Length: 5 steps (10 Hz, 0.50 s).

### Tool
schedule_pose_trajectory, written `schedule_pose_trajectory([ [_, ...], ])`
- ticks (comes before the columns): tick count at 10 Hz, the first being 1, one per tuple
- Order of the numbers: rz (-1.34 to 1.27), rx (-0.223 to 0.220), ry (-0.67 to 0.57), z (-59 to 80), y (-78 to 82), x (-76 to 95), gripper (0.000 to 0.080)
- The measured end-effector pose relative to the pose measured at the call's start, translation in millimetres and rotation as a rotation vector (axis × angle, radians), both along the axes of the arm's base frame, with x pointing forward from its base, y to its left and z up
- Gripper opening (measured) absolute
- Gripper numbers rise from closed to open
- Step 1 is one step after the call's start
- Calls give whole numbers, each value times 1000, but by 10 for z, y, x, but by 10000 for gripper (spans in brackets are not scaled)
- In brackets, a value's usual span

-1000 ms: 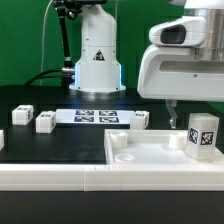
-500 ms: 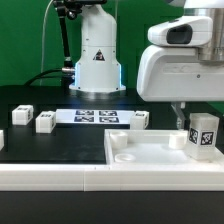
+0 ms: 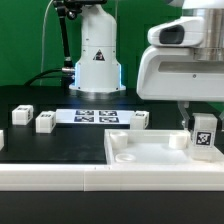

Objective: Assemble one leg

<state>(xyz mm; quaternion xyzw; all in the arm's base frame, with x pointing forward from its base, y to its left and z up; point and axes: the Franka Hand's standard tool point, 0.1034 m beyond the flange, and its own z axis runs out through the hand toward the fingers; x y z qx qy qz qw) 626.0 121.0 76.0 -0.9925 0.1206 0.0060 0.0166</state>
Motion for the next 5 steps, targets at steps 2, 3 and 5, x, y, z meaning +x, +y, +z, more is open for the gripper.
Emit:
schedule_pose_trajectory([
  [2,-184,5,5,-2,-5,3,291],
  [3,-272,11,4,-9,-11,0,291],
  [5,-493,9,8,-10,-10,1,291],
])
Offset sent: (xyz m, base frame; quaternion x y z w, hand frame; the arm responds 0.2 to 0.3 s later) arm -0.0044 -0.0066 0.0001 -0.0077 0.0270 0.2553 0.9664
